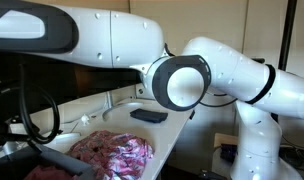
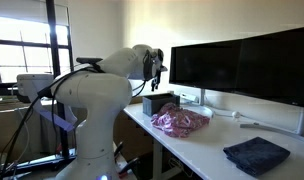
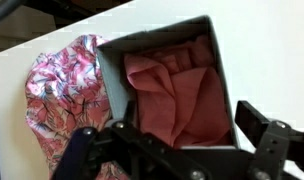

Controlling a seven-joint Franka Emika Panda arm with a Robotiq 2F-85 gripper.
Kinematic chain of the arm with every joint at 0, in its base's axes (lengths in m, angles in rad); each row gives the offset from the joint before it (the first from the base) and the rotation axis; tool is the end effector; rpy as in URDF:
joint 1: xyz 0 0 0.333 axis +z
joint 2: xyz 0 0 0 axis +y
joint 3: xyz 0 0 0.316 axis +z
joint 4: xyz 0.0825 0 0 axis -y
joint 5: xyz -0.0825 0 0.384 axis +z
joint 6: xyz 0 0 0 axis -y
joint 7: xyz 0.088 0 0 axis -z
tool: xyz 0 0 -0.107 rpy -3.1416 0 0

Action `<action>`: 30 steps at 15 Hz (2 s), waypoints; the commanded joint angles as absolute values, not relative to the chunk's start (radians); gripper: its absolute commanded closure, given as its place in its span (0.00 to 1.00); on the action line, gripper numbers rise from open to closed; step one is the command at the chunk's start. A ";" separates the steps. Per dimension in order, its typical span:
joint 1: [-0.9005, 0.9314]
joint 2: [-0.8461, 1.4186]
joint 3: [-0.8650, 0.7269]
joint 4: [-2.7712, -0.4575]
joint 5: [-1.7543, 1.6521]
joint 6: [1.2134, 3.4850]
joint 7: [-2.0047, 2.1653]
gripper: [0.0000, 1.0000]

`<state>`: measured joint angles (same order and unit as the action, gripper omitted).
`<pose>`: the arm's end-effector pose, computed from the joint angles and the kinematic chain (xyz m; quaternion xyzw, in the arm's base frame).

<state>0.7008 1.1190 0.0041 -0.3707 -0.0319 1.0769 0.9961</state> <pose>0.5631 0.4709 0.3768 0.9676 -0.1472 -0.1252 0.1628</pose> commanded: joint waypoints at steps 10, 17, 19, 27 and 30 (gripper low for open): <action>0.665 1.152 -0.048 -0.369 -0.080 1.202 0.996 0.00; 0.655 1.177 -0.042 -0.378 -0.074 1.202 0.985 0.00; 0.657 1.191 -0.037 -0.381 -0.071 1.197 0.980 0.00; 0.654 1.226 -0.020 -0.383 -0.061 1.196 0.962 0.00; 0.621 1.228 0.026 -0.383 -0.005 1.201 0.958 0.00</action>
